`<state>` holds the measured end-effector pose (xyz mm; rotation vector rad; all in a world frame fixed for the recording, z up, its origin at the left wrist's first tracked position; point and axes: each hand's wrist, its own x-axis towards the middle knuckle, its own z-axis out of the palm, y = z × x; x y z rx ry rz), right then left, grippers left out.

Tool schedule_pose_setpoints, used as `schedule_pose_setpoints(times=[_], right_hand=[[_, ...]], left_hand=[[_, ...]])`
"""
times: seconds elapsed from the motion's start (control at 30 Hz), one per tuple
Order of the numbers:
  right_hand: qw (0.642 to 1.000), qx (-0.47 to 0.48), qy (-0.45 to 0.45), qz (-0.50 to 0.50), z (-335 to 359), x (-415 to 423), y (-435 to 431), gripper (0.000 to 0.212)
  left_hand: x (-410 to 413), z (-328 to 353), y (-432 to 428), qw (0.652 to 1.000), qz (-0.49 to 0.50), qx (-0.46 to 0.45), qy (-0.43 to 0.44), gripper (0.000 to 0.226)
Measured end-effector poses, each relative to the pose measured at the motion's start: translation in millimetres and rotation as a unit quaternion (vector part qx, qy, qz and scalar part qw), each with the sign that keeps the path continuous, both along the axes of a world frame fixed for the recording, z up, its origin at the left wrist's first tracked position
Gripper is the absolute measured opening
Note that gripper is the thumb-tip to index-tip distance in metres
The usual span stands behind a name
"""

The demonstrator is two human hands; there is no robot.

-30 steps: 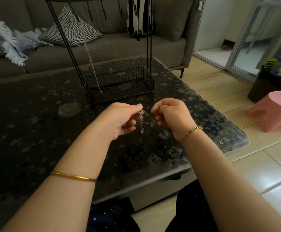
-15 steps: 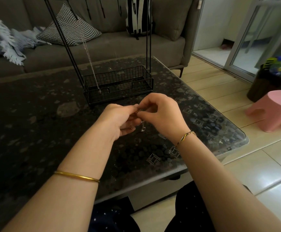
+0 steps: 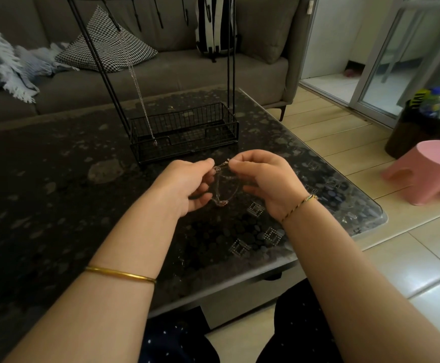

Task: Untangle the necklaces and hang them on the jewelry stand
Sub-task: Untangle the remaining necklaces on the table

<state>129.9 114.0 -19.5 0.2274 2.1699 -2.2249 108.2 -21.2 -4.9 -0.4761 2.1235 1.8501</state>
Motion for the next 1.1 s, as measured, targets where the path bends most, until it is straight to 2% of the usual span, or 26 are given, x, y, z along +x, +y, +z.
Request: schedule_pose_setpoints(times=[0.13, 0.3, 0.43, 0.53, 0.67, 0.9, 1.0, 1.07, 1.1], right_hand=[[0.999, -0.028, 0.003, -0.031, 2, 2, 1, 0.010], [0.992, -0.123, 0.011, -0.010, 1, -2, -2, 0.013], [0.984, -0.170, 0.041, -0.042, 2, -3, -4, 0.012], [0.982, -0.165, 0.058, -0.073, 5, -4, -4, 0.012], [0.978, -0.156, 0.070, -0.121, 4, -6, -2, 0.010], [0.922, -0.359, 0.009, -0.143, 5, -9, 0, 0.022], [0.940, -0.317, -0.028, -0.126, 3, -10, 7, 0.017], [0.963, -0.240, -0.042, -0.116, 4, -7, 12, 0.008], [0.978, -0.172, -0.042, -0.114, 5, -6, 13, 0.007]], left_hand=[[-1, -1, 1, 0.999, 0.026, 0.039, -0.023, 0.027], [-1, -2, -1, 0.996, 0.040, 0.062, -0.044, 0.026], [-3, -3, -2, 0.994, 0.039, 0.073, -0.069, 0.026], [-3, -4, -4, 0.995, 0.030, 0.058, -0.081, 0.024], [-5, -8, -5, 0.998, 0.013, -0.016, -0.051, 0.023], [-8, -13, -7, 0.998, 0.033, -0.024, -0.039, 0.026], [-10, -11, -11, 0.995, 0.090, 0.026, -0.030, 0.026], [-10, -9, -15, 0.989, 0.128, 0.073, -0.021, 0.026], [-11, -8, -17, 0.985, 0.145, 0.093, -0.018, 0.026]])
